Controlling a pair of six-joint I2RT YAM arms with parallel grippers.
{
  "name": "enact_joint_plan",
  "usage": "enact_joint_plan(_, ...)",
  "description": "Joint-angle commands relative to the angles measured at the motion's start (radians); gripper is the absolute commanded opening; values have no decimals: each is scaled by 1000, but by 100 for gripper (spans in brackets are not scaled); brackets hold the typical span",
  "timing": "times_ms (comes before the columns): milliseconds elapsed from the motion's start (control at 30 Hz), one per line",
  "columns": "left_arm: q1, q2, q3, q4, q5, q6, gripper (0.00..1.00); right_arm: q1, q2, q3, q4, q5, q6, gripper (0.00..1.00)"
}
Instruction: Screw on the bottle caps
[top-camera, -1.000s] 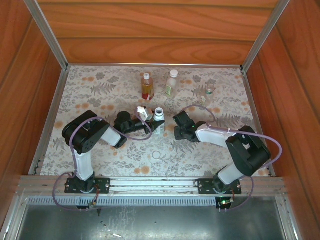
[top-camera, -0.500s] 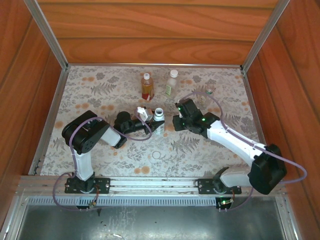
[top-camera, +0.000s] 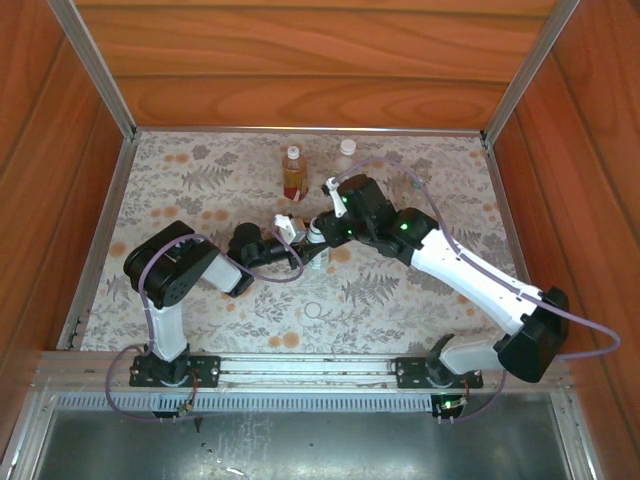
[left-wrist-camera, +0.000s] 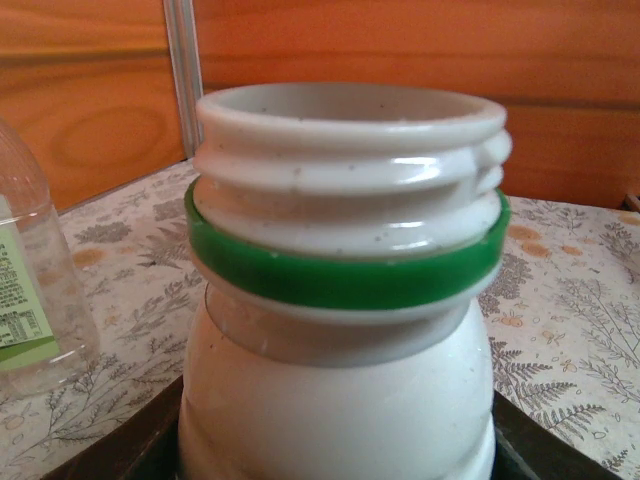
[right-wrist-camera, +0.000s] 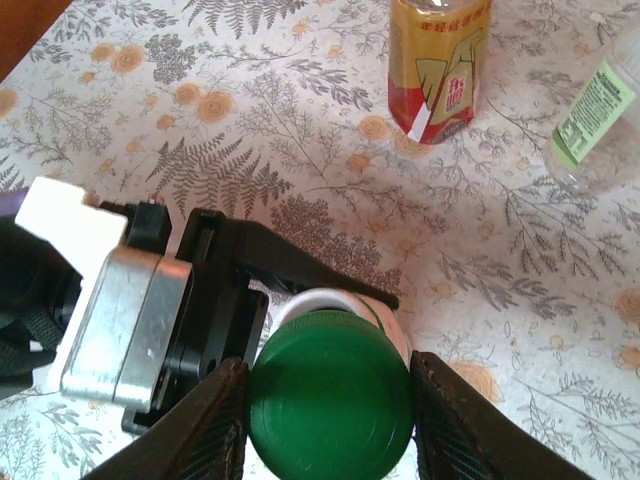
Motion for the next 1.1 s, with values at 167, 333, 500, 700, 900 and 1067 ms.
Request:
enact_joint_plan(167, -13, 19, 11, 7, 13, 17, 52, 6, 90, 80, -84, -12, -64, 45)
enact_joint_plan(333, -15, 20, 12, 6, 13, 19, 52, 5, 118, 102, -115, -30, -81, 45)
enact_joint_plan(500, -15, 19, 10, 6, 12, 19, 52, 8, 143, 124, -157, -50, -100, 45)
enact_joint_plan(700, -16, 18, 11, 7, 12, 18, 52, 19, 167, 146, -202, -34, -134, 45)
enact_joint_plan(900, -16, 15, 11, 7, 11, 11, 52, 48, 201, 175, -244, 59, -175, 44)
enact_joint_plan(1067, -15, 14, 13, 6, 13, 6, 52, 52, 211, 178, -263, 73, -163, 44)
